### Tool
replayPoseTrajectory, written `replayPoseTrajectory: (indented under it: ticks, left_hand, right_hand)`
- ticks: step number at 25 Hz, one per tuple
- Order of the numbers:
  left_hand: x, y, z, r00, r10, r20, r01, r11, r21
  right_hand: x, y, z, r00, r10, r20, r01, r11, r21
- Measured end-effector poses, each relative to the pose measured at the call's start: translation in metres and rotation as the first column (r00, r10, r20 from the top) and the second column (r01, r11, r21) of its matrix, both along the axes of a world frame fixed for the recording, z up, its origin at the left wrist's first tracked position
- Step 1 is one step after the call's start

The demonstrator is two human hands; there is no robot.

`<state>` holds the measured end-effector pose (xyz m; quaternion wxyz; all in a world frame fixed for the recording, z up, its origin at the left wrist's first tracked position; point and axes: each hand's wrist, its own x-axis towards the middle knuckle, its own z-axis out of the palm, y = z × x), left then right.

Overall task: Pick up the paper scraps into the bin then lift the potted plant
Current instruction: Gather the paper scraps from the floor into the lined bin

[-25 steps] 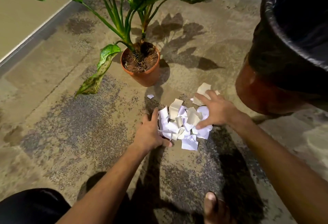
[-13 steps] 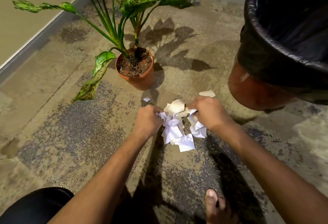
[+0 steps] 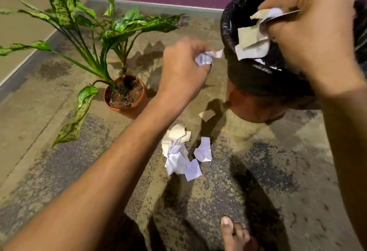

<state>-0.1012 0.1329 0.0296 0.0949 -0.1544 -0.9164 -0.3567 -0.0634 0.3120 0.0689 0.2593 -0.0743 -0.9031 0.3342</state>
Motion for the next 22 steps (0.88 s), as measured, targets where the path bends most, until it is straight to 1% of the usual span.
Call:
replayPoseTrajectory:
  ticks: [2, 4, 5, 6, 9, 11, 13, 15, 16, 17, 18, 19, 20, 22]
  left_hand:
    - [-0.009, 0.028, 0.02, 0.99, -0.075, -0.119, 0.07, 0.997, -0.044]
    - [-0.016, 0.053, 0.032, 0.967, -0.168, -0.19, 0.155, 0.984, -0.082]
    - [-0.019, 0.062, 0.036, 0.957, -0.21, -0.198, 0.193, 0.976, -0.101]
    - [-0.022, 0.07, 0.038, 0.95, -0.248, -0.192, 0.229, 0.967, -0.116]
    - [-0.02, 0.086, 0.037, 0.933, -0.326, -0.153, 0.311, 0.944, -0.111]
    - [-0.016, 0.083, 0.027, 0.933, -0.332, -0.135, 0.325, 0.943, -0.074]
    - [-0.007, 0.069, 0.009, 0.937, -0.307, -0.168, 0.312, 0.95, 0.001]
    - [0.002, 0.046, -0.02, 0.953, -0.227, -0.199, 0.249, 0.964, 0.094]
    - [0.008, 0.032, -0.038, 0.967, -0.175, -0.186, 0.2, 0.972, 0.126]
    - [0.014, 0.016, -0.058, 0.981, -0.125, -0.146, 0.146, 0.979, 0.142]
    - [0.02, 0.001, -0.077, 0.993, -0.084, -0.089, 0.095, 0.986, 0.136]
    - [0.025, -0.016, -0.099, 0.999, -0.047, -0.022, 0.049, 0.993, 0.11]
    - [0.03, -0.031, -0.117, 0.999, -0.015, 0.041, 0.012, 0.997, 0.077]
    - [0.034, -0.063, -0.154, 0.983, 0.04, 0.18, -0.04, 0.999, -0.005]
  right_hand:
    - [-0.01, 0.023, -0.006, 0.993, -0.1, 0.069, 0.101, 0.995, -0.024]
    - [-0.014, 0.042, -0.013, 0.981, -0.137, 0.136, 0.153, 0.982, -0.109]
    - [-0.014, 0.049, -0.016, 0.978, -0.14, 0.157, 0.163, 0.976, -0.147]
    - [-0.011, 0.054, -0.019, 0.974, -0.14, 0.176, 0.167, 0.975, -0.15]
    - [0.002, 0.064, -0.023, 0.969, -0.153, 0.195, 0.164, 0.986, -0.041]
    - [0.01, 0.067, -0.024, 0.977, -0.148, 0.155, 0.158, 0.986, -0.053]
    - [0.019, 0.061, -0.019, 0.993, -0.103, 0.05, 0.108, 0.989, -0.105]
    - [0.031, 0.047, -0.016, 0.998, 0.003, -0.062, -0.014, 0.985, -0.171]
    - [0.039, 0.036, -0.017, 0.994, 0.082, -0.066, -0.095, 0.972, -0.217]
    - [0.048, 0.023, -0.021, 0.983, 0.183, -0.022, -0.182, 0.941, -0.286]
    - [0.055, 0.01, -0.031, 0.952, 0.298, 0.064, -0.258, 0.9, -0.35]
    - [0.059, -0.002, -0.046, 0.897, 0.404, 0.179, -0.318, 0.872, -0.371]
    - [0.06, -0.01, -0.066, 0.829, 0.472, 0.298, -0.371, 0.865, -0.338]
    - [0.052, -0.02, -0.12, 0.71, 0.501, 0.495, -0.418, 0.866, -0.276]
